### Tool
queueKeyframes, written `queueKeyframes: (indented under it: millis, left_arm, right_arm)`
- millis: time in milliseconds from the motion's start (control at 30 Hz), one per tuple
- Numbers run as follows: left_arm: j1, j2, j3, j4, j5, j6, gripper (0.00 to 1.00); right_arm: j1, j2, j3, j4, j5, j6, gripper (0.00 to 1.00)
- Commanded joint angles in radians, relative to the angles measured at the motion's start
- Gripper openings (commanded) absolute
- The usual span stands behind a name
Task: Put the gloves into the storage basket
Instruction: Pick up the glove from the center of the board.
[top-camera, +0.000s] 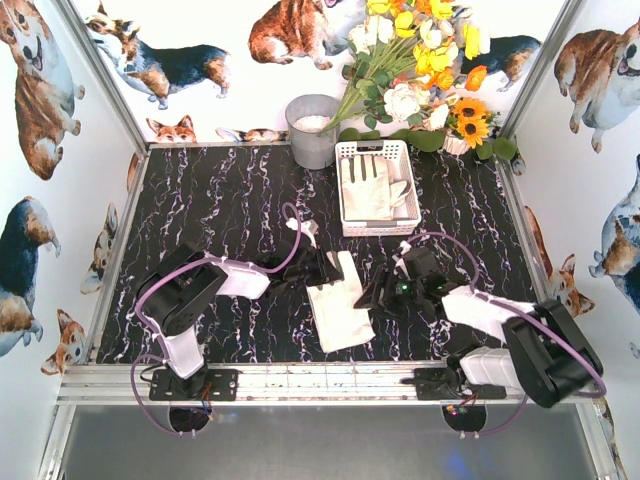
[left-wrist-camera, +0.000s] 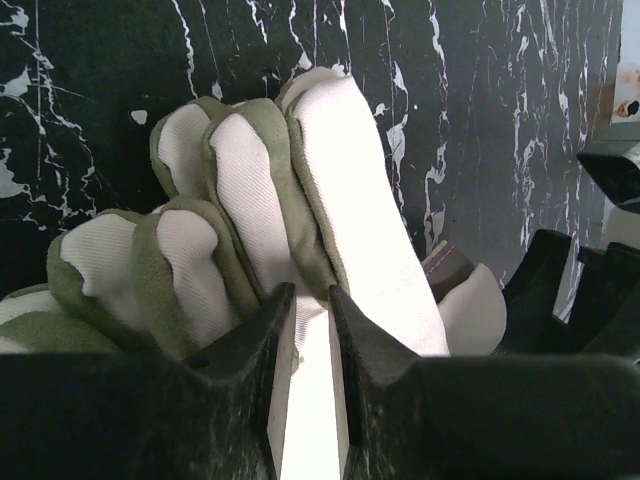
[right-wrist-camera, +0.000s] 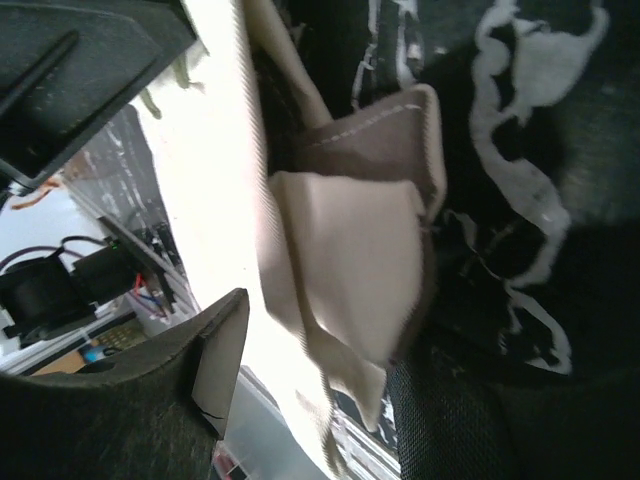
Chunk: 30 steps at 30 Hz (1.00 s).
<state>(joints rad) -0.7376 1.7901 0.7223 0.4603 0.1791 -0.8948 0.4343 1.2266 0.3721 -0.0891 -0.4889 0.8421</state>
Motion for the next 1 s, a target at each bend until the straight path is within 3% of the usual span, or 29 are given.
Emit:
queueKeyframes:
  millis: [0, 233, 333, 433, 633, 967]
  left_arm:
    - [0.009, 0.002, -0.034, -0.050, -0.003, 0.004, 0.15]
    - [0.009, -0.008, -0.043, -0.020, 0.006, -0.007, 0.15]
    - [0.009, -0.026, -0.046, -0.022, 0.009, -0.010, 0.15]
    - [0.009, -0.058, -0.058, -0.002, 0.010, -0.009, 0.16]
    - [0.009, -0.186, -0.057, -0.058, -0.022, -0.011, 0.26]
    - [0.009, -0.414, -0.187, -0.223, -0.145, -0.070, 0.51]
  right_arm:
    - [0.001, 0.079, -0.036, 0.129, -0.029, 0.018, 0.57]
    - [0.024, 0.126, -0.045, 0.182, -0.016, 0.015, 0.54]
    - [0.036, 0.155, -0.037, 0.205, -0.017, 0.012, 0.48]
    - [0.041, 0.181, -0.032, 0.213, -0.006, 0.012, 0.35]
    - [0.041, 0.192, -0.033, 0.183, 0.038, 0.027, 0.00]
    - [0.041, 0.201, -0.032, 0.174, 0.053, 0.031, 0.00]
